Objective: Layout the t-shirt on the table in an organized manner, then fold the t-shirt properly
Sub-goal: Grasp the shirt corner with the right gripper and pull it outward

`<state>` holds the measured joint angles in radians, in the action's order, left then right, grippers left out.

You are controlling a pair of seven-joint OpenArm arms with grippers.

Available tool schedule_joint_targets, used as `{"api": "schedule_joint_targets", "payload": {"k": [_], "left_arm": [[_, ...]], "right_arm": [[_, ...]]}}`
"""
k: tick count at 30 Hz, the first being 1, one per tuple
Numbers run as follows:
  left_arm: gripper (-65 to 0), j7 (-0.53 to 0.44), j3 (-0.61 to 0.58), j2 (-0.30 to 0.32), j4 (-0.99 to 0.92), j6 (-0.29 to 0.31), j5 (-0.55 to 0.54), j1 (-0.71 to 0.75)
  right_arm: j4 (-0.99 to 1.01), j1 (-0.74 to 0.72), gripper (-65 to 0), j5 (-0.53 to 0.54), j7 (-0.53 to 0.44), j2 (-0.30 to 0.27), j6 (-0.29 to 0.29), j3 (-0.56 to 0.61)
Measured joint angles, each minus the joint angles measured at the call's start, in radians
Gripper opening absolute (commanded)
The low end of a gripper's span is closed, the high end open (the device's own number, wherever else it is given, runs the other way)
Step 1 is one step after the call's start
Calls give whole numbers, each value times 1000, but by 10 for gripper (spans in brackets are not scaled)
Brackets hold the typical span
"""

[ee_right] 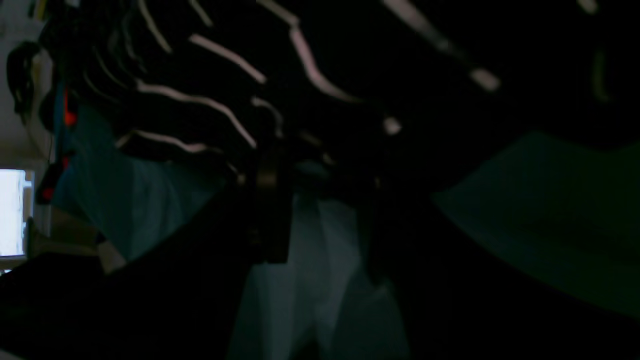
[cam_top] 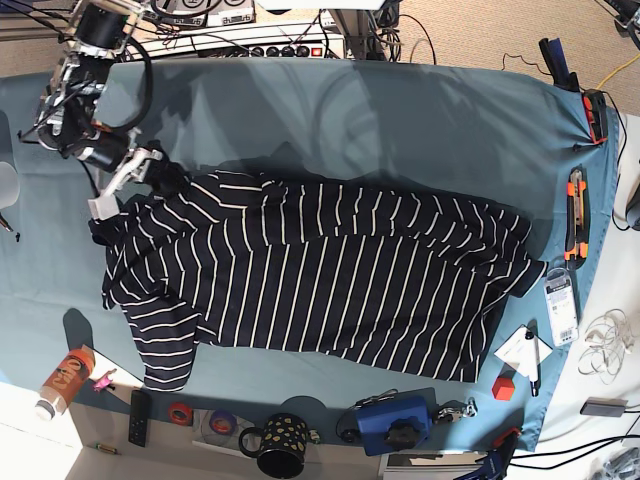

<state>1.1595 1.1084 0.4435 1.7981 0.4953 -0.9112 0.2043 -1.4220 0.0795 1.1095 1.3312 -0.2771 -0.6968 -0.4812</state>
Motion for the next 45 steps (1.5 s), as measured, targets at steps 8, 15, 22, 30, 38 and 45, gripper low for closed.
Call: {"api": "schedule_joint_targets", "payload": {"k": [8,15,22,30,38,45], "left_arm": [[-437,0,0,0,0,0,-14,0],[-437,0,0,0,0,0,-14,0],[-437,0,0,0,0,0,-14,0],[-437,0,0,0,0,0,-15,0],[-437,0,0,0,0,0,-15,0],[-437,0,0,0,0,0,-14,0]], "right_arm": [[0,-2,-538,-62,-14,56,0,0],[0,-2,-545,-62,-3,56,0,-15],[0,-3,-448,-62,1,58,2,-196],[-1,-3,-398,-271,-174,58,-1,-198],[-5,-19,-399,-290,-245,56,0,-2],[-5,-49,-650,-262,-134,67,3,32]]}}
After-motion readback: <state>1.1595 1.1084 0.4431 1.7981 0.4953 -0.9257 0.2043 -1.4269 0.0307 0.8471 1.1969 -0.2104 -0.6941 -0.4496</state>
